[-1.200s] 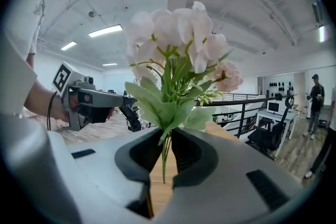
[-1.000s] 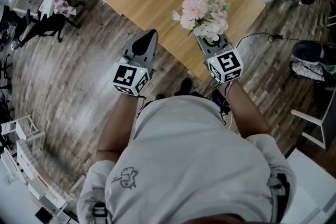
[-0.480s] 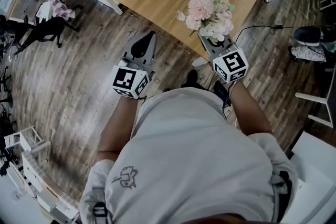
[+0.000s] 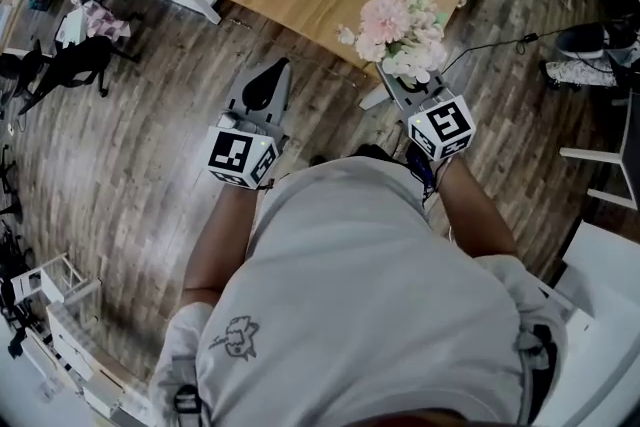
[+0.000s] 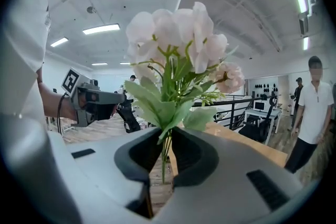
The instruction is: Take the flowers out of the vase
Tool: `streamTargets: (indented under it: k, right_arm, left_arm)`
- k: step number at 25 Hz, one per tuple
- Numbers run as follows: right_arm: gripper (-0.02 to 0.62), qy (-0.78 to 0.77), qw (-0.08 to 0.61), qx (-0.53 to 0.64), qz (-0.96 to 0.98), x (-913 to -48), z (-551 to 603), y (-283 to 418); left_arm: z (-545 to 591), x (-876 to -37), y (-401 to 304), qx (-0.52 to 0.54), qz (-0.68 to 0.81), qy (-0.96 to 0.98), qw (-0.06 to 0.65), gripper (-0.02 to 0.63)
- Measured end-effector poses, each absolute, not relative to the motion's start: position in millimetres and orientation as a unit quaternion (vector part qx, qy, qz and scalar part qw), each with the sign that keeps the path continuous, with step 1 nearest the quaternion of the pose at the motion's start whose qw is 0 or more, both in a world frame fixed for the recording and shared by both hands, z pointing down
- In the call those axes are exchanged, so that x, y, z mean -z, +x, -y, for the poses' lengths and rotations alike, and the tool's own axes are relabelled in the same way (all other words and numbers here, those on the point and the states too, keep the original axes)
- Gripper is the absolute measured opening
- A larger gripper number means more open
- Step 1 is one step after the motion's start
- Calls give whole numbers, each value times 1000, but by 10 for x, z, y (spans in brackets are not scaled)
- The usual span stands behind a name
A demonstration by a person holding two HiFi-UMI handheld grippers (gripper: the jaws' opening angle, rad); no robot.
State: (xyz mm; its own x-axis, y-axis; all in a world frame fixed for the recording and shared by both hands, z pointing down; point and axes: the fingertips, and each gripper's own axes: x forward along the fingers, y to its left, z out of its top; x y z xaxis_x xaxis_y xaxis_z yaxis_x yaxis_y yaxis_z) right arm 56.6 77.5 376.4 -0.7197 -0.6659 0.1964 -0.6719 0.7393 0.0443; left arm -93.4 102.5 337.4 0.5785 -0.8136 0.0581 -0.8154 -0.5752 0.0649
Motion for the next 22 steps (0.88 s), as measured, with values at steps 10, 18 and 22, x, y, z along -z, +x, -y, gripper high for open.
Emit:
streamTargets:
  k: [10,18,22]
  right_arm:
    - [57,346,94,-12,933,-3603,-856,685]
    - [57,335,87,-9,938,-3655,-1053,1146]
    - [57,327,84,-8,941,-3649,-1177,1307]
  left_arm:
    - [-1063,-3343,-771,-11,462,886,45,5]
    - [-1239,-3397,-314,-11,474,880,36,5]
    - [-1339,-3387,-123,-10,479,877,34,5]
